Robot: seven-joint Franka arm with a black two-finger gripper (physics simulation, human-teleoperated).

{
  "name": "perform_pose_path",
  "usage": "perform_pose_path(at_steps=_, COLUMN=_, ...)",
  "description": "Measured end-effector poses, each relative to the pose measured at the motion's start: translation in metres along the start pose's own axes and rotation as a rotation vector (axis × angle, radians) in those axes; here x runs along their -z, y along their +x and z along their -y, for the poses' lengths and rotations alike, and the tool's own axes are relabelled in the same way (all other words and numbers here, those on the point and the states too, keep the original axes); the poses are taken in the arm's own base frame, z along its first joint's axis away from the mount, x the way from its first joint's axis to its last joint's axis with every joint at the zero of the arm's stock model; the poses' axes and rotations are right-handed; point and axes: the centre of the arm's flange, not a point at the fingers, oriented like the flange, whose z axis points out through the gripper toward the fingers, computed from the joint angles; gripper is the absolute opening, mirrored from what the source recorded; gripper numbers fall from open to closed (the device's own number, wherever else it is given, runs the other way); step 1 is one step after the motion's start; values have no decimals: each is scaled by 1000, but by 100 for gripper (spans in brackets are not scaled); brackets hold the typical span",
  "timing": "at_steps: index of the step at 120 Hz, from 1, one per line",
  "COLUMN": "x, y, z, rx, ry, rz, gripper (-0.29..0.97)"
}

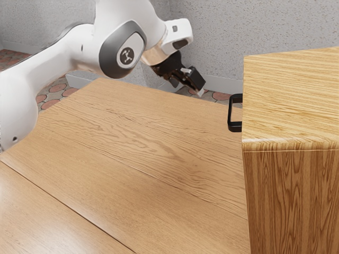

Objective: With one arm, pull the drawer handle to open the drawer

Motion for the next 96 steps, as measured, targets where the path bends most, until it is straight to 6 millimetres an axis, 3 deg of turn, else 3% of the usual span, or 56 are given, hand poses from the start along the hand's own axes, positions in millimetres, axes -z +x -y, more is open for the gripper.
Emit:
perform_pose_path(at_steps=19, x=-15, y=-10, z=-14, rx=-8, ry=5, rz=32, gripper=65)
perform_pose_path(at_steps=42, x=-40, y=-17, z=7, rx=108, ry=-48, rz=1, gripper=66)
perform_pose_path(at_steps=62, x=-20, y=4, z=-24, rx=88, ry=-51, rz=-80, gripper=64)
perform_pose_path(at_steps=96, x=-23, y=21, z=-27, rx=111, ry=-42, rz=-135, gripper=65)
